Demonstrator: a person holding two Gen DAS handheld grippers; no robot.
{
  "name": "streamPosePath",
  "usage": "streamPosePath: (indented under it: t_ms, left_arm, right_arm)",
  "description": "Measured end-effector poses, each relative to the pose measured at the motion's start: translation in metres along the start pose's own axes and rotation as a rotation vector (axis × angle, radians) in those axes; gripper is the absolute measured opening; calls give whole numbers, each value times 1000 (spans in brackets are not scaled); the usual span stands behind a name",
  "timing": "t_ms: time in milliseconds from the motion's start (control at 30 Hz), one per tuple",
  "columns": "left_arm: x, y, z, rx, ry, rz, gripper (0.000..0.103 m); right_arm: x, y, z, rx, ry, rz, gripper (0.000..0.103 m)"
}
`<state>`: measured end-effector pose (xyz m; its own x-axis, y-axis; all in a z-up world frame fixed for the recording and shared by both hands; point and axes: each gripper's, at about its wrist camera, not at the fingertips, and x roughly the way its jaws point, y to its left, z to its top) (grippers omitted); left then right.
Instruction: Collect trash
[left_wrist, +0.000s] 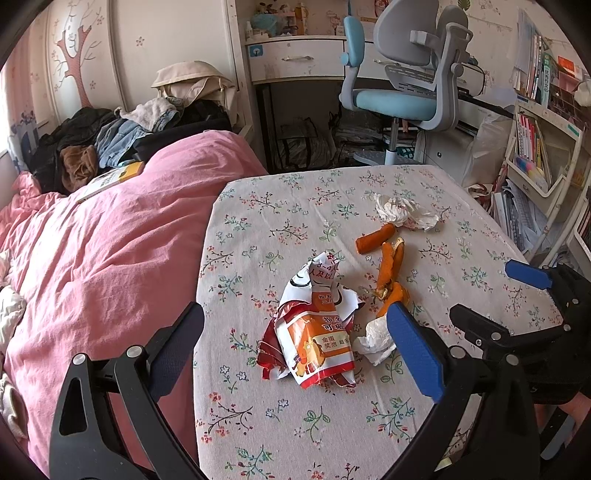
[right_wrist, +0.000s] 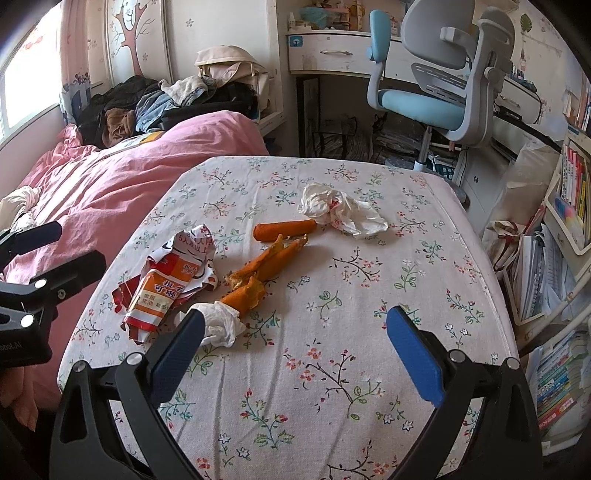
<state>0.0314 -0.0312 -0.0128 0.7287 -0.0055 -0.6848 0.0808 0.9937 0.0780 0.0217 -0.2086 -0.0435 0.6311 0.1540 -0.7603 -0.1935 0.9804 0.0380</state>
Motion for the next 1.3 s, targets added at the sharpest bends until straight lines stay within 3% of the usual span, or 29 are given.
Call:
streamPosePath:
  t_ms: [800,1100,1200,1300]
  left_arm:
    - [-2,6,-3,-15,-4,-4,96]
    - [-3,84,4,-262,-5,14,96]
    - [4,111,-3,-385,27,0,96]
    - [12,122,-6,-434,52,-11,96]
  right_arm:
    - [0,1,-1,0,-2,-5,94]
    - [0,2,-2,31,0,66,94]
    - [8,8,-4,25,26,96,94]
    - [18,13,-3,21,54,106,94]
